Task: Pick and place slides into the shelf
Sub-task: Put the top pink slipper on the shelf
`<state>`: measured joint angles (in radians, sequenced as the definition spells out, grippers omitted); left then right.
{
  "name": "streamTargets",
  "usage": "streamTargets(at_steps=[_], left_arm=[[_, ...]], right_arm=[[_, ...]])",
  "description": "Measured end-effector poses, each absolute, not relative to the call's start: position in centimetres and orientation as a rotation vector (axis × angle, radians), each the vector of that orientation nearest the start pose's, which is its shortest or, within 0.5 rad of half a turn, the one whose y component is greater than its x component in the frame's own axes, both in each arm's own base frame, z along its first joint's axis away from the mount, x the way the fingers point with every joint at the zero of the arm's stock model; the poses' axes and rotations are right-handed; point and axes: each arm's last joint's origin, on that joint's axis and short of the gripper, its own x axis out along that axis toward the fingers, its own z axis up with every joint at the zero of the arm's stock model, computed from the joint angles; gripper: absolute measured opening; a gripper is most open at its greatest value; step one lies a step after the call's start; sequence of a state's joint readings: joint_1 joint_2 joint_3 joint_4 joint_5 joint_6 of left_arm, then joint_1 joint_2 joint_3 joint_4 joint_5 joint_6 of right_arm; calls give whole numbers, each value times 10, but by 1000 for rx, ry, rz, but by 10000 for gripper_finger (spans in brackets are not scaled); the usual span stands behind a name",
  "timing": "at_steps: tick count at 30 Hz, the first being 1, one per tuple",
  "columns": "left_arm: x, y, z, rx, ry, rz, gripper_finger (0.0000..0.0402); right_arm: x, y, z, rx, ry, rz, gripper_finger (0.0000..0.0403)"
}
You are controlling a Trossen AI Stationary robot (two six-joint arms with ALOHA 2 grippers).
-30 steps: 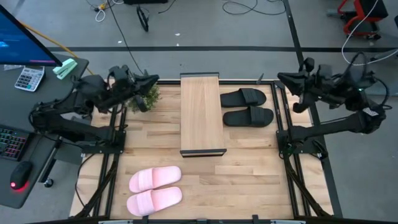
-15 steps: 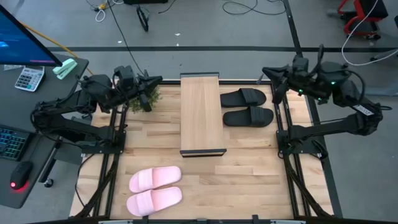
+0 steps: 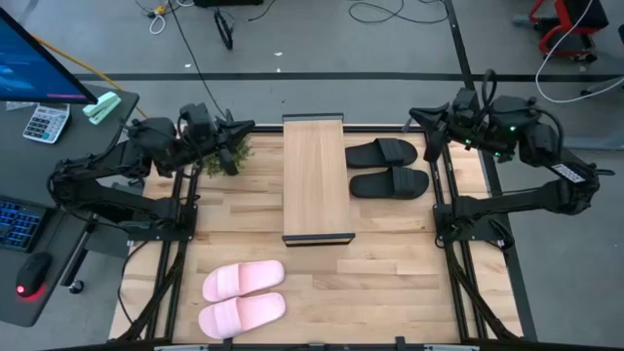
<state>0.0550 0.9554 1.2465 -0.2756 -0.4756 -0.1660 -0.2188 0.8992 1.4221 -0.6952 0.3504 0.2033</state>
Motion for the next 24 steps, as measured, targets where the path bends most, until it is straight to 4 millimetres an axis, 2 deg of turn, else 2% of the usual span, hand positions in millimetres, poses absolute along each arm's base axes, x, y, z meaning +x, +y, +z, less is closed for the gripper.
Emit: streamTargets(at_steps=[10, 15, 24], left_arm=[[177, 27, 443, -157, -4, 556, 16], [176, 27, 436, -148, 69, 563, 17], [172, 27, 417, -202, 241, 589, 48]], right_arm=[[125, -38, 461, 289, 161, -601, 23], [125, -39, 445, 370, 304, -649, 23], [131, -47, 416, 437, 609, -771, 23]])
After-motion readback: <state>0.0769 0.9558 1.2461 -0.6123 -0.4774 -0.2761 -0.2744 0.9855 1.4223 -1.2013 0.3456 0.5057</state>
